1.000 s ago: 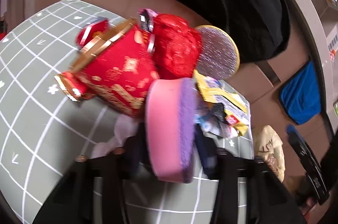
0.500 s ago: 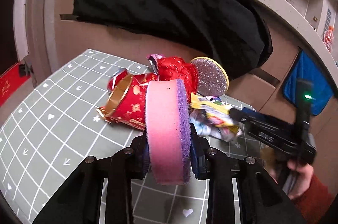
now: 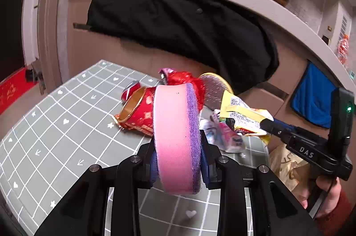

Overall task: Collect trash
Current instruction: 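Hold the sponge in the left tool while the right tool grasps the yellow wrapper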

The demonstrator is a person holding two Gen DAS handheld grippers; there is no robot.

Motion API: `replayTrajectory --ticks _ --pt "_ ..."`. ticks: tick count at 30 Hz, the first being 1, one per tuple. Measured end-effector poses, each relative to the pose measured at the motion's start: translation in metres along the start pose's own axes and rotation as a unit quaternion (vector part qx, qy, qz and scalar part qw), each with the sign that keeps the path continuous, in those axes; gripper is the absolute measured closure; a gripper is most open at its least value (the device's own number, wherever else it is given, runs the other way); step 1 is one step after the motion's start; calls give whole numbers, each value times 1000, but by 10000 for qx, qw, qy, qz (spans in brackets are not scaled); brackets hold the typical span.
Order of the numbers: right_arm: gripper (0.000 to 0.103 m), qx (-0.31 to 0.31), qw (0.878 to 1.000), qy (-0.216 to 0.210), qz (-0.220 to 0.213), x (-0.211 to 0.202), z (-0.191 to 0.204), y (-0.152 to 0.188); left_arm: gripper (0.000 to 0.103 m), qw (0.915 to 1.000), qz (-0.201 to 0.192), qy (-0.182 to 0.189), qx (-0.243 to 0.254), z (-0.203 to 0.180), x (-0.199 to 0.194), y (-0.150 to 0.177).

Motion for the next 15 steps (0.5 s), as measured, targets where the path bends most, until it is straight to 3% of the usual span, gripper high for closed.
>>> replayTrajectory --ticks 10,11,12,15 --pt "80 -100 9962 275 -824 -84 -22 -10 71 9966 -590 81 568 -67 -31 -46" --pt "97 -124 9948 395 -929 -93 -28 -12 71 9956 -636 149 665 -82 -31 -51" --pt "102 -140 9939 483 -977 -102 -32 -12 71 9949 -662 212 731 -93 -32 -55" --pt "102 -66 9899 721 -1218 -132 -55 -14 71 9919 -701 482 939 -132 -28 -64"
Point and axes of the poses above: each gripper's, at about its wrist camera, not at the fingertips, and x roughly the way its jaws point, z to its left, y to its underside, the point moved 6 cm from there along x, roughly the way its jaws point, and after that the axes turned 14 degrees about x, right-handed, at the moved point
